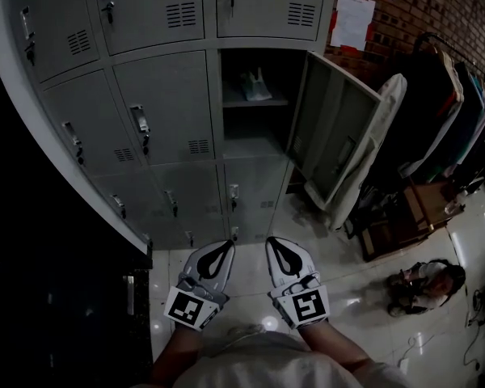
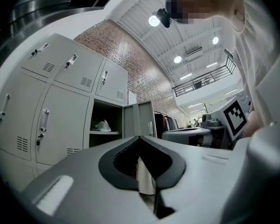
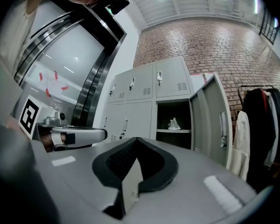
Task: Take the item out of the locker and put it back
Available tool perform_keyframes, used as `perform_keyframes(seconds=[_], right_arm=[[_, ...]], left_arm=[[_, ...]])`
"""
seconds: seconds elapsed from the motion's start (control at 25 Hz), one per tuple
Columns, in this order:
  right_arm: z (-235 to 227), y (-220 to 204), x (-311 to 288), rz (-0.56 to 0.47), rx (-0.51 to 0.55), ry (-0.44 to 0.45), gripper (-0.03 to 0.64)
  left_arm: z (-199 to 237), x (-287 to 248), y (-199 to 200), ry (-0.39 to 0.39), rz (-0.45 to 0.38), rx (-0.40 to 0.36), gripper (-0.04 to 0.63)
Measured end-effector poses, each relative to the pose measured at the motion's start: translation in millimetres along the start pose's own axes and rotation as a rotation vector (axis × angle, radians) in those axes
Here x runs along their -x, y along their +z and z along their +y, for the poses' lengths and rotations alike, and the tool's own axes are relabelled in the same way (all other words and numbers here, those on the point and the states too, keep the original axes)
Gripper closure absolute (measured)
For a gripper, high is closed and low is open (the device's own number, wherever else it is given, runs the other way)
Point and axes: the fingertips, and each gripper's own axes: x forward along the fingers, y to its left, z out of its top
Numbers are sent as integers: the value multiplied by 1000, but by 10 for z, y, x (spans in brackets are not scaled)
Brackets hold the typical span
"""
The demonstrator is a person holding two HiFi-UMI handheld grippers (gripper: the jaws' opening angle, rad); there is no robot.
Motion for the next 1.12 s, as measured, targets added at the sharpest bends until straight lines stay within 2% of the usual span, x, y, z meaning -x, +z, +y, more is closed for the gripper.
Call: perform_keyframes(seconds=[0.32, 0.92, 1.12], right_arm=[[48, 6, -15, 18, -3, 9, 618], [27, 23, 155, 23, 44, 9, 618], [-42, -5, 167, 32, 7, 1, 618]], left_arm=[[-33, -16, -46, -36, 18, 11, 626], [-113, 6, -31, -18, 24, 10, 626], [-135, 12, -19, -20, 19, 9, 626]])
